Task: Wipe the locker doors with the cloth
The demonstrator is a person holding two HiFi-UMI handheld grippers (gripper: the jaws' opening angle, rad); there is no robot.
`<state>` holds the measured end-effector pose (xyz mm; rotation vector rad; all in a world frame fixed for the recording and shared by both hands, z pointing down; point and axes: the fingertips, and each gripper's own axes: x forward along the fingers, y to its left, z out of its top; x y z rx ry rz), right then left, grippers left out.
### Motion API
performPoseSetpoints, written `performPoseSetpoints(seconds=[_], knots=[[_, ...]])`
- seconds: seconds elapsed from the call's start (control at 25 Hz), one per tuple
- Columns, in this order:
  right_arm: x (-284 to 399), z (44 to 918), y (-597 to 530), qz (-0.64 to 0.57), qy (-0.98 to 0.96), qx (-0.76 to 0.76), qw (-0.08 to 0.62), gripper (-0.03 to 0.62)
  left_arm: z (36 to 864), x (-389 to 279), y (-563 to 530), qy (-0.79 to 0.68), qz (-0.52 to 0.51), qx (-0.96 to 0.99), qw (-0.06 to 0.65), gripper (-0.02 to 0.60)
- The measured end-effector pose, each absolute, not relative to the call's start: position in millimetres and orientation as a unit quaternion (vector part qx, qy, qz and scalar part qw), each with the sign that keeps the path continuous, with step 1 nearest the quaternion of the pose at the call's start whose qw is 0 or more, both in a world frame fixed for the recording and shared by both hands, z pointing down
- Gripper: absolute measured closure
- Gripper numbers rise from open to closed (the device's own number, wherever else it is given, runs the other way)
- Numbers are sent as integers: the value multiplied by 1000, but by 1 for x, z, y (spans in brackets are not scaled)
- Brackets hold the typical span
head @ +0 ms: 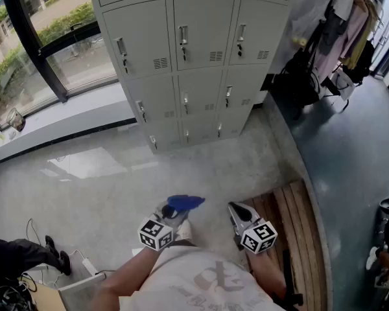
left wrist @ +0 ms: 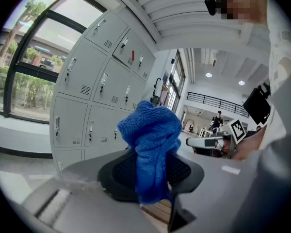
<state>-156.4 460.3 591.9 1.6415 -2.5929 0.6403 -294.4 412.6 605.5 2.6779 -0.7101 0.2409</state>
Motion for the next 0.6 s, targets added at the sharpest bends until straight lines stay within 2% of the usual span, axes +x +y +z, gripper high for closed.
performPoseSetpoints(seconds=[0.6], knots=[[-193,579,356,213,-819,531,32,585,615,-351,319,-274,76,934,217,445]])
